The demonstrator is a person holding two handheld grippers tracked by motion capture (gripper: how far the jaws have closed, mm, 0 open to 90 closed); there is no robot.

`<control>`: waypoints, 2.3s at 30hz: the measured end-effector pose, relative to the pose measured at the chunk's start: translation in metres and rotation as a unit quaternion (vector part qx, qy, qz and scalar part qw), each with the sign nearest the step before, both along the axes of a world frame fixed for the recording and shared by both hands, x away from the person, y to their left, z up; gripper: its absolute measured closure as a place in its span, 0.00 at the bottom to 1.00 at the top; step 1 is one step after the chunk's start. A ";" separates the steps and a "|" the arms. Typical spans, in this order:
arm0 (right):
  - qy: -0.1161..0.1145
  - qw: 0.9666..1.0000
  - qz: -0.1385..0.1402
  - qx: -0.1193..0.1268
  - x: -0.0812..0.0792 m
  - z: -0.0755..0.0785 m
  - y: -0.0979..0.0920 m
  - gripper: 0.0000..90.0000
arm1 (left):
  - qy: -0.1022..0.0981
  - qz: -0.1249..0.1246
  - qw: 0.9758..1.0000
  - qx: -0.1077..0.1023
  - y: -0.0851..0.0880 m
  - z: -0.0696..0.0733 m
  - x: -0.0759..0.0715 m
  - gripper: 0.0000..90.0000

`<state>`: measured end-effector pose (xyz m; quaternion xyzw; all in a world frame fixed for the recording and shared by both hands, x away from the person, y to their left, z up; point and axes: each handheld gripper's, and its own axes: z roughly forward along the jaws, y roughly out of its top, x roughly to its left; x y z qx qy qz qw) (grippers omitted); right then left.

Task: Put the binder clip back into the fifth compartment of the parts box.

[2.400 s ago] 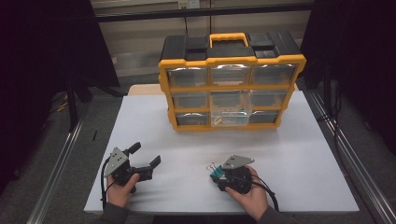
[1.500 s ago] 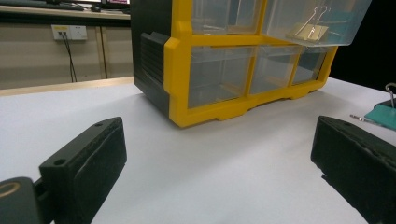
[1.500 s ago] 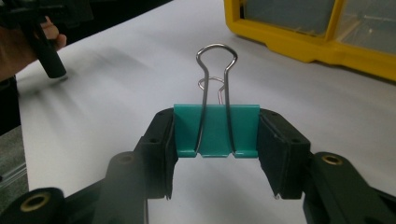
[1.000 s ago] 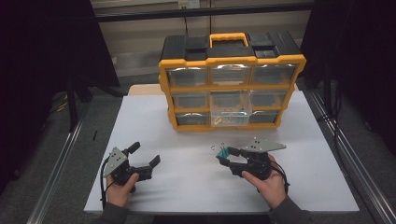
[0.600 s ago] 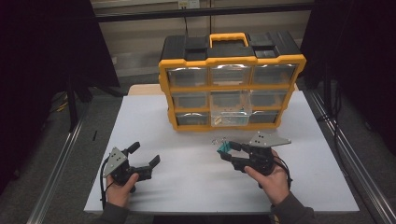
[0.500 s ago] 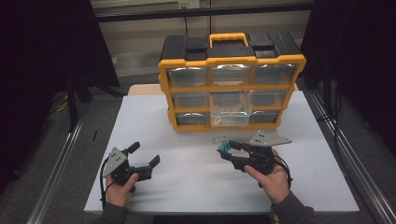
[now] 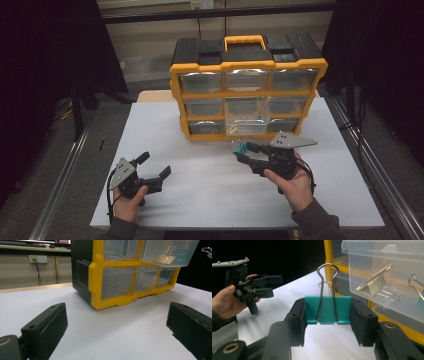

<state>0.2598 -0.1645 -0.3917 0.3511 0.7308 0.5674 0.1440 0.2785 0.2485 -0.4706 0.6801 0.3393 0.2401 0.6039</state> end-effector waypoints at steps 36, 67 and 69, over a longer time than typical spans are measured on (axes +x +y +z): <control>-0.034 0.999 -0.003 0.006 0.015 0.040 0.001 0.56 | -0.001 0.000 1.000 -0.003 0.000 0.000 0.000 0.04; -0.055 0.998 -0.031 0.006 0.032 0.065 -0.001 0.56 | -0.002 0.004 1.000 -0.005 -0.001 0.000 0.000 0.04; -0.058 0.998 -0.036 0.005 0.035 0.068 -0.002 0.56 | -0.002 0.003 1.000 -0.003 -0.001 0.000 0.000 0.04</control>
